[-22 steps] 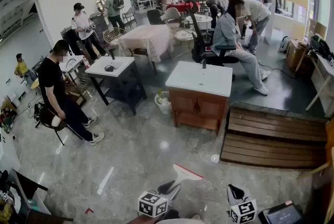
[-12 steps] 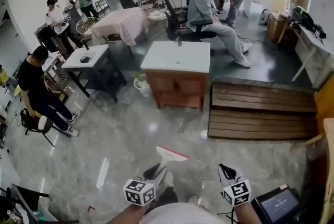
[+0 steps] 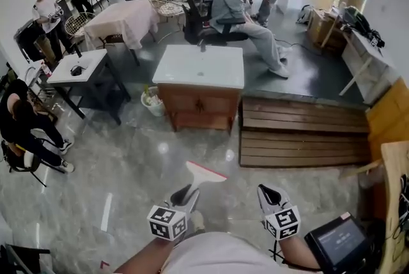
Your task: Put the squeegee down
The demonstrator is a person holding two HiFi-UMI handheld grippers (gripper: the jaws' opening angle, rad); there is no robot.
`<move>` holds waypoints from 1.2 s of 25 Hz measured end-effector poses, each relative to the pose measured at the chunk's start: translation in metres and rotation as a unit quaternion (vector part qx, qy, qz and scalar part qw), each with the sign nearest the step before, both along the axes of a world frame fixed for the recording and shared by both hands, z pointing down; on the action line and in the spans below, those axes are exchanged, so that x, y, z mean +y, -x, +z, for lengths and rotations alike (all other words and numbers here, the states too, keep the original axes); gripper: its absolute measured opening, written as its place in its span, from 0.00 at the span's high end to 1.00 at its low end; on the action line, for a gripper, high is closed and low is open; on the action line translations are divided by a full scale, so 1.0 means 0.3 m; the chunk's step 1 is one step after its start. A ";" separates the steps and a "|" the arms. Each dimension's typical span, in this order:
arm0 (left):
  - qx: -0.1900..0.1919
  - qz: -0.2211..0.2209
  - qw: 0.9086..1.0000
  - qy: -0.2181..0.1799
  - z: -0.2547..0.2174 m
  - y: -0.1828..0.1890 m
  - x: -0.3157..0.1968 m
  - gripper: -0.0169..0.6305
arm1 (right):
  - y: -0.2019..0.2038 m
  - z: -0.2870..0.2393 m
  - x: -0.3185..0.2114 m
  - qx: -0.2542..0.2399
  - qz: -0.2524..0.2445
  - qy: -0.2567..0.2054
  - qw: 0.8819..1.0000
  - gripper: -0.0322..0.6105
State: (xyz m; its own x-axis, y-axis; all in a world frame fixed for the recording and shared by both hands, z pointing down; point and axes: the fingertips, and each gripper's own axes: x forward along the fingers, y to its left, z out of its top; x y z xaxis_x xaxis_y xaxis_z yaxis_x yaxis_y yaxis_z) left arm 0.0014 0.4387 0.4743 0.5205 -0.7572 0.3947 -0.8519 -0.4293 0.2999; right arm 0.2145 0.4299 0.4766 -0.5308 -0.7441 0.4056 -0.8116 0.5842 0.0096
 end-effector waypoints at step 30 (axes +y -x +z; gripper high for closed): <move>-0.023 -0.136 0.990 0.002 0.079 0.403 -1.432 0.80 | 0.301 0.027 -1.524 -0.014 -0.073 -0.025 0.997 0.88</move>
